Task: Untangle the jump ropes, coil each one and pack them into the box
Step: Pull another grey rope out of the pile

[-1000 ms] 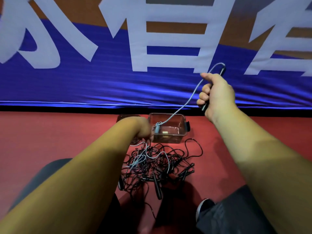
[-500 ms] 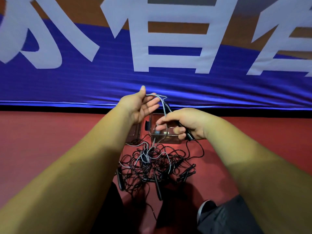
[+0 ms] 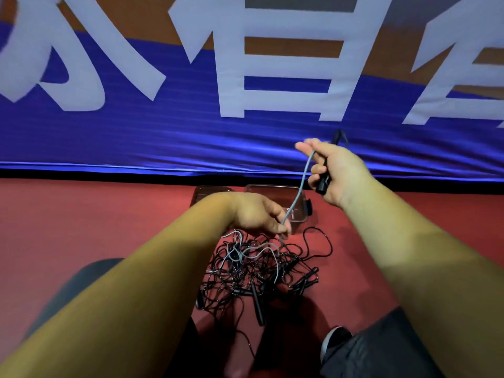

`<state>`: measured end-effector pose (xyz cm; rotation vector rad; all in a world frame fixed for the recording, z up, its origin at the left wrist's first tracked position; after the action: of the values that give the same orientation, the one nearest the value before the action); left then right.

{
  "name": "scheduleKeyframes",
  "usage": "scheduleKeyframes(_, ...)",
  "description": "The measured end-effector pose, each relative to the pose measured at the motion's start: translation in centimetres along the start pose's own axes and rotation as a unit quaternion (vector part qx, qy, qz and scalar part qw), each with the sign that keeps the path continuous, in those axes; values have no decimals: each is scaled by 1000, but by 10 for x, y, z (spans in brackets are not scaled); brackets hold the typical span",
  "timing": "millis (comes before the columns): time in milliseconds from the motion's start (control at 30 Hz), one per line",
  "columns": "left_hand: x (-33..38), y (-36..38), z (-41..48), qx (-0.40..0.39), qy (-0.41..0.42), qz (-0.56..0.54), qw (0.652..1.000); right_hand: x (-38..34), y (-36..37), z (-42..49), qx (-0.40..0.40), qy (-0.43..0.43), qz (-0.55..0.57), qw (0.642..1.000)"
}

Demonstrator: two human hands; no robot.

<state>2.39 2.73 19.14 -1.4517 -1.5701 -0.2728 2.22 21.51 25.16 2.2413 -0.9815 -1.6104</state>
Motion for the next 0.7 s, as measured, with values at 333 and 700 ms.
scheduleKeyframes(333, 26, -54, -27, 232, 62, -405, 882, 36, -8, -2, 24, 114, -124, 985)
scheduleKeyframes(700, 4, -67, -11, 338, 28, -589, 734, 42, 10, -20, -112, 96, -199, 969)
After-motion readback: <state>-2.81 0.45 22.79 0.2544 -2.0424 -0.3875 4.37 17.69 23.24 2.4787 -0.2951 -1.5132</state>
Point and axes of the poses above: each hand's wrist, its own z-axis towards the middle knuckle, its own y-axis out of the palm, x = y × z, the point moved 2 cm from there along z, towards the middle knuckle, and after that the axes turned 15 degrees about z, right-handed, at the moved point
